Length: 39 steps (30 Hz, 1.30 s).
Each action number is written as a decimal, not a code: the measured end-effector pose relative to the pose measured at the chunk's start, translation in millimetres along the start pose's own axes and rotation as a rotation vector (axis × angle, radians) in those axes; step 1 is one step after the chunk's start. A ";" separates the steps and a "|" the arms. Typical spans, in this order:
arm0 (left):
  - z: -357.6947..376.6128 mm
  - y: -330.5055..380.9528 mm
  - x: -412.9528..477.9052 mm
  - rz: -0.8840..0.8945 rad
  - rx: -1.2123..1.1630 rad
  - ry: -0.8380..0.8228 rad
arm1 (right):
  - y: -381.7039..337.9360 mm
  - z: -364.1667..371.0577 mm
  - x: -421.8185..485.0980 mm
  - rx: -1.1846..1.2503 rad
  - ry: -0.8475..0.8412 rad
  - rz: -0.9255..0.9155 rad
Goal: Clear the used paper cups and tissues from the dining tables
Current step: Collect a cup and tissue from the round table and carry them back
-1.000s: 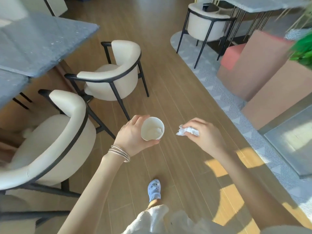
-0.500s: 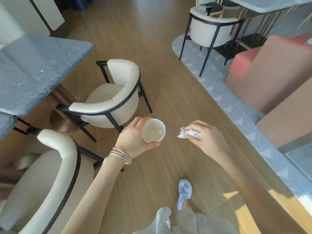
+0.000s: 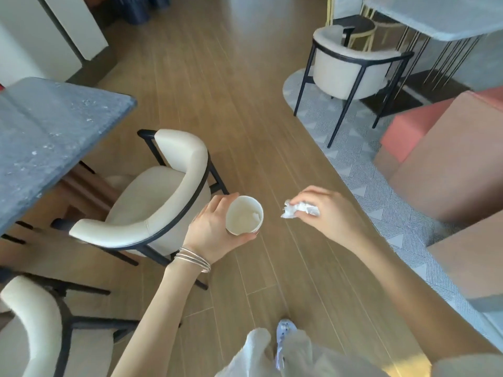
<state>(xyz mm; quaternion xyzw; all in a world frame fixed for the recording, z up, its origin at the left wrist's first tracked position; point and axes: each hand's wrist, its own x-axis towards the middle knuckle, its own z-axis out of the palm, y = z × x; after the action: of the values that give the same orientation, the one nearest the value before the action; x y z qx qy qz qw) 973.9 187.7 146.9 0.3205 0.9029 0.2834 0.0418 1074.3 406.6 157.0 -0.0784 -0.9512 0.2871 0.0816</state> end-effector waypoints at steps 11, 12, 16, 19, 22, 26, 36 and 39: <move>38.2 -25.4 156.6 -0.052 -0.036 0.008 | 76.0 -1.1 140.1 0.057 -0.065 0.020; 40.0 -32.1 173.9 -0.059 -0.043 0.015 | 81.6 -0.4 157.4 0.050 -0.072 0.012; 35.0 -56.2 249.5 -0.092 -0.086 0.013 | 98.1 -5.3 241.8 0.005 -0.082 -0.024; 20.7 -69.6 310.1 -0.111 -0.075 0.007 | 103.7 -11.8 311.8 0.015 -0.090 -0.053; 7.0 -83.0 364.7 -0.109 -0.060 0.009 | 105.9 -14.2 376.9 0.027 -0.073 -0.090; -4.2 -103.3 417.3 -0.143 -0.030 0.038 | 107.5 -12.2 443.5 0.022 -0.048 -0.122; -6.0 -174.4 540.2 -0.312 -0.021 0.089 | 137.7 16.7 612.8 0.121 -0.216 -0.215; -10.2 -187.7 599.3 -0.339 0.014 0.132 | 153.2 16.7 682.0 0.098 -0.222 -0.254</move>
<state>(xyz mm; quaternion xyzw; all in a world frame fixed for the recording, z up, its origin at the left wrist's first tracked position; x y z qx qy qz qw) 393.0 424.8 117.9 0.1447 0.9467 0.2866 0.0277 422.0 657.3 132.9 0.0786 -0.9415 0.3274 0.0152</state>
